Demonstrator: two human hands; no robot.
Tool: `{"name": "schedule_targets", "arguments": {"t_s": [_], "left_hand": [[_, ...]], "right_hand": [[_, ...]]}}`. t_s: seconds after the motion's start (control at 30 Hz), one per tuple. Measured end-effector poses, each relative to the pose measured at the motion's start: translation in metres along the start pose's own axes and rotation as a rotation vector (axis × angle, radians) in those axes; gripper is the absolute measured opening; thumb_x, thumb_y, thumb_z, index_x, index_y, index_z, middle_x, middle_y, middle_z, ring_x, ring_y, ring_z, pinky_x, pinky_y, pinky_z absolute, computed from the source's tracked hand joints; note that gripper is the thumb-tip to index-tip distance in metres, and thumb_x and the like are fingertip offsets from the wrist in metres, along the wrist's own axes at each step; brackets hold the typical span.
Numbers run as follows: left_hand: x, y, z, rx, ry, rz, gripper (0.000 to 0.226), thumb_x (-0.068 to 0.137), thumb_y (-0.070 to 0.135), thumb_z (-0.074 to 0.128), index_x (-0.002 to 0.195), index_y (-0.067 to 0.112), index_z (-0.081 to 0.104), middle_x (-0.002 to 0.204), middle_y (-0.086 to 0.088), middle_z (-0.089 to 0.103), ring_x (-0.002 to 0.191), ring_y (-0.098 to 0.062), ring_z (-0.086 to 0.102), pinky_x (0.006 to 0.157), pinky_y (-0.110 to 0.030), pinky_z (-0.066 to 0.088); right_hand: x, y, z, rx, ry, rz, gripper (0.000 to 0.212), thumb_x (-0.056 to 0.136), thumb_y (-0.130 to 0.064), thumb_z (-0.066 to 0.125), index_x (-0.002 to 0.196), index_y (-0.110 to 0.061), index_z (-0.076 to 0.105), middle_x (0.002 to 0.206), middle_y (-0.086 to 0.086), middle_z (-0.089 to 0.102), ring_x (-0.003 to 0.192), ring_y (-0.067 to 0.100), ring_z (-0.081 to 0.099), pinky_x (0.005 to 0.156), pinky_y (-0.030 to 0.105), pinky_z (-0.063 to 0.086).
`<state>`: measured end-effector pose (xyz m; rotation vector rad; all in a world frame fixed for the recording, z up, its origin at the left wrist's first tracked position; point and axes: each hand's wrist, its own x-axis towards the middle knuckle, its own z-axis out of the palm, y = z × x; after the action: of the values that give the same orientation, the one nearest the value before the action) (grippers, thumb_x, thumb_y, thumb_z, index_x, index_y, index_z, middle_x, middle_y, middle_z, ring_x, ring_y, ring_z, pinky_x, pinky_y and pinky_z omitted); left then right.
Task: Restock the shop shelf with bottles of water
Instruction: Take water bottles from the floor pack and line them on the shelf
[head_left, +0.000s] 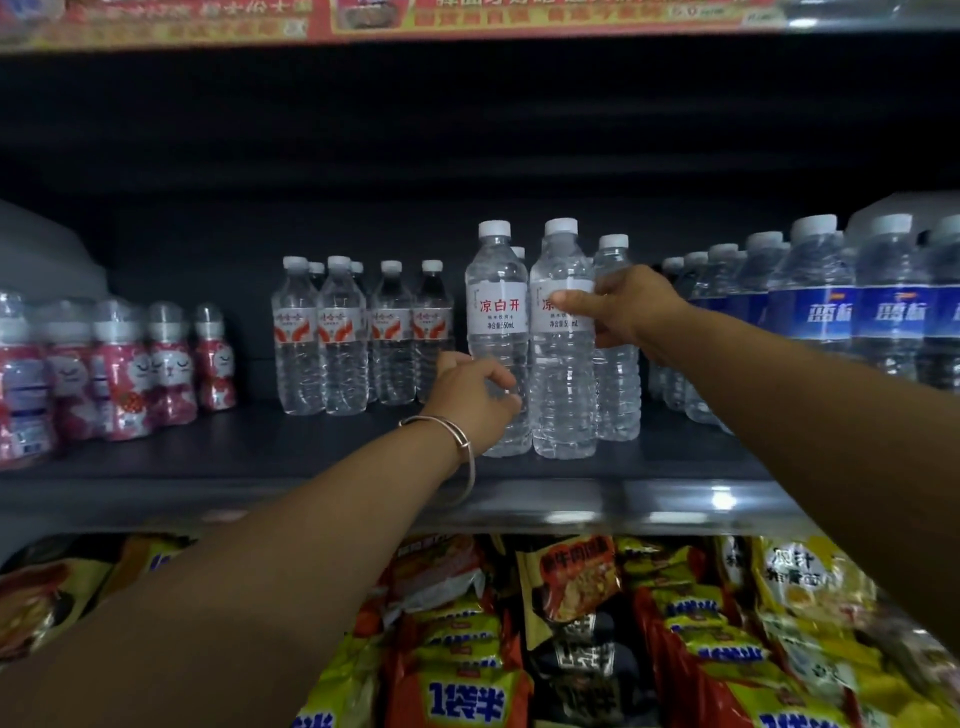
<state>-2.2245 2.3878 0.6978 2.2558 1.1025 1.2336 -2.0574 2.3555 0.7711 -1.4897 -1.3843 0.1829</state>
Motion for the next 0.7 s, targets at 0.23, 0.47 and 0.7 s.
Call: {"name": "schedule_targets", "arguments": {"t_s": [0.23,0.47,0.7], "left_hand": [[-0.02,0.001,0.006,0.21,0.128,0.128,0.02,0.088,0.013,0.055,0.108,0.014,0.056,0.13,-0.006,0.035,0.118,-0.024,0.04,0.102,-0.032,0.037],[-0.081,0.012,0.031,0.357,0.163,0.389,0.036,0.085,0.01,0.052,0.119,0.02,0.047,0.128,0.0,0.039,0.122,-0.02,0.034,0.099,-0.031,0.021],[-0.167,-0.017,0.089,0.4,0.077,0.368,0.042,0.082,0.016,0.056,0.122,0.021,0.047,0.128,0.0,0.043,0.12,-0.022,0.038,0.098,-0.033,0.023]], "right_hand": [[-0.044,0.002,0.005,-0.513,0.196,-0.144,0.051,0.087,-0.047,0.06,0.121,-0.009,0.055,0.112,0.01,0.062,0.095,0.024,0.059,0.076,0.032,0.049],[-0.122,0.043,0.013,-1.01,0.28,-0.489,0.051,0.088,-0.027,0.06,0.134,-0.01,0.047,0.136,0.01,0.05,0.117,0.034,0.044,0.092,0.042,0.035],[-0.223,0.128,0.026,-0.995,0.206,-0.572,0.047,0.067,-0.015,0.068,0.112,-0.004,0.062,0.125,0.017,0.059,0.102,0.037,0.058,0.078,0.04,0.046]]}}
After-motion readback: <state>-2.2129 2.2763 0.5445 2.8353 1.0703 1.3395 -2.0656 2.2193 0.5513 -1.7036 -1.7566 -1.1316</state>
